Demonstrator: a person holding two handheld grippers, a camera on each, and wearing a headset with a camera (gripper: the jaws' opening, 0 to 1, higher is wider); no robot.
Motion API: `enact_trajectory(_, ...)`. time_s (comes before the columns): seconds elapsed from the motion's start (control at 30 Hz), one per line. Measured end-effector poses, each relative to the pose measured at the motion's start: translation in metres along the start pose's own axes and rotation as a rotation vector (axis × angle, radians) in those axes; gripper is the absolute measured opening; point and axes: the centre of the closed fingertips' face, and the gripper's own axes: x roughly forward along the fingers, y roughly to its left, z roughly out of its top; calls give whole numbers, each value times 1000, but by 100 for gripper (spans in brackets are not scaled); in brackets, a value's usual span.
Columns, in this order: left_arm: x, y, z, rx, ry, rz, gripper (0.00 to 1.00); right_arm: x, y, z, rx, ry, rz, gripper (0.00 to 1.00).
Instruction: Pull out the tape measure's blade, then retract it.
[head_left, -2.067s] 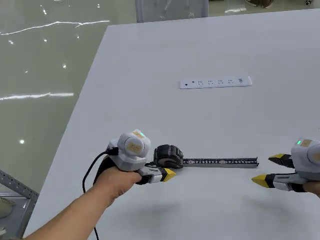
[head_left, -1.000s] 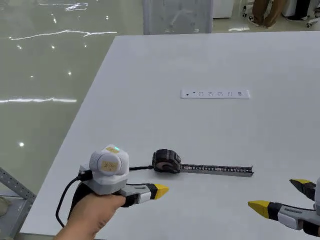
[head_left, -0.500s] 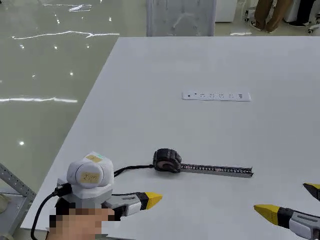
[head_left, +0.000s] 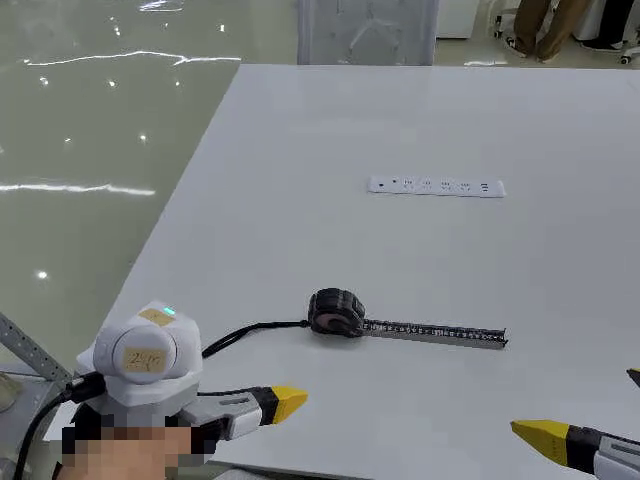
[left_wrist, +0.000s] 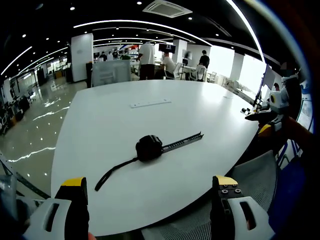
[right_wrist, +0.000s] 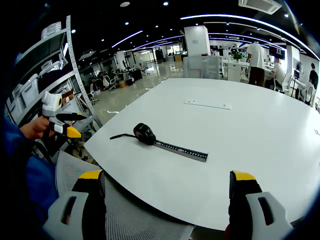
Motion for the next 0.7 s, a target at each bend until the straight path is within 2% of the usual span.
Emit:
enact_trajectory(0.4,-11,1,-9,-25,24,19,100,-15,-1,1,-7,10,-12,100)
enact_trajectory(0.7,-16,3,-13,-34,31,36,100,-18,0,-4,-12,22,-10,100)
